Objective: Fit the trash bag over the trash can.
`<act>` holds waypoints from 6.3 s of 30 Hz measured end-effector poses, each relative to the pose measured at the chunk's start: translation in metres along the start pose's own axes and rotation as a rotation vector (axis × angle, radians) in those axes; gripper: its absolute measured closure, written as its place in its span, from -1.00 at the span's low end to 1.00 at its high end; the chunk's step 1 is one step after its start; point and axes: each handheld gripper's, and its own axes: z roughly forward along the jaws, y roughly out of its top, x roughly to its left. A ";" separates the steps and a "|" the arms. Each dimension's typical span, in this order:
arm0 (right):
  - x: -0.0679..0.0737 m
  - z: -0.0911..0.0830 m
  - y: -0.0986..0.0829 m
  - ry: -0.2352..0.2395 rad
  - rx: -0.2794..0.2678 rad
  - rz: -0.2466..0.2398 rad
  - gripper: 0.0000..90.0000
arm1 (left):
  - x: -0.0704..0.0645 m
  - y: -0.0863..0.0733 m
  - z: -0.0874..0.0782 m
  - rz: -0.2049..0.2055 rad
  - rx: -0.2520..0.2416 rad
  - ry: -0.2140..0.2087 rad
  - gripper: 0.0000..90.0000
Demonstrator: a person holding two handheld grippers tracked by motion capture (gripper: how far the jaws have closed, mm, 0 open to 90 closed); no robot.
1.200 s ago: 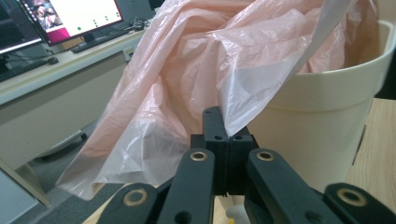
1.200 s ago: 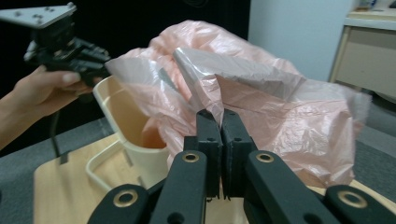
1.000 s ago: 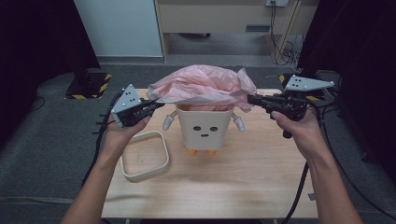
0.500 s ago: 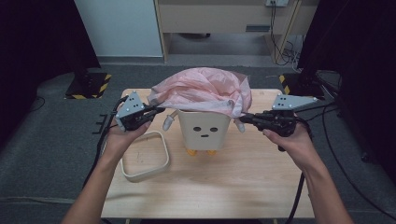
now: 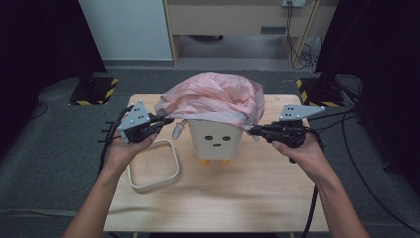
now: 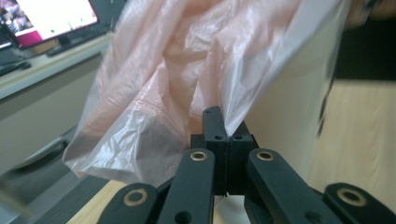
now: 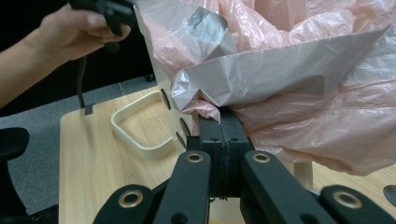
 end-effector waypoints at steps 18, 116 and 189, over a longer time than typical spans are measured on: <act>0.006 0.004 -0.005 0.017 0.016 -0.022 1.00 | 0.002 -0.031 -0.005 -0.059 -0.033 0.030 1.00; -0.096 0.027 0.057 -0.226 0.105 0.091 0.22 | -0.017 -0.045 -0.034 -0.095 -0.113 0.173 -0.20; -0.131 0.039 -0.005 -0.333 0.300 0.155 1.00 | 0.045 0.009 0.051 -0.202 -0.070 0.246 0.91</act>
